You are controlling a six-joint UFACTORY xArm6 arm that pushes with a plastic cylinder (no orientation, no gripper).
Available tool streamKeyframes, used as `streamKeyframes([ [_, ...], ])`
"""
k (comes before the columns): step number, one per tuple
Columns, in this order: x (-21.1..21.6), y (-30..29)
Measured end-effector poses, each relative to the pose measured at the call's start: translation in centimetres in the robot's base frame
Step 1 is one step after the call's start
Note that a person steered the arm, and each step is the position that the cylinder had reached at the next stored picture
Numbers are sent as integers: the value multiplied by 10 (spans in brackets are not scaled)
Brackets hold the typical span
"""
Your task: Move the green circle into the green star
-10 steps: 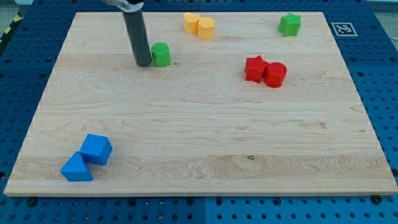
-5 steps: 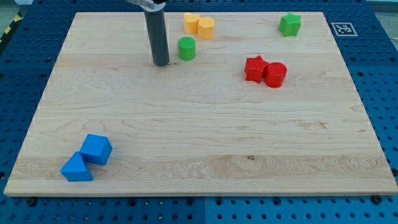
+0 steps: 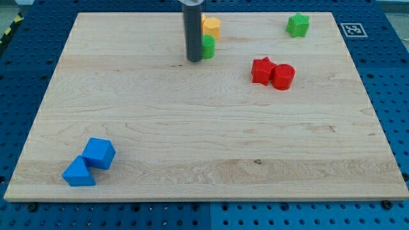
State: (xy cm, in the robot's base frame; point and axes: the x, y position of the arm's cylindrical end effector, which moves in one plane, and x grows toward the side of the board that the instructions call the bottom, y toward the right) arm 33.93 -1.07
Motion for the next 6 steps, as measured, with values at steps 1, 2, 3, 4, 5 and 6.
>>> streamKeyframes([
  [1,-2,22],
  [2,-3,4],
  [3,-16,-10],
  [4,-32,-9],
  [5,-32,-6],
  [6,-32,15],
])
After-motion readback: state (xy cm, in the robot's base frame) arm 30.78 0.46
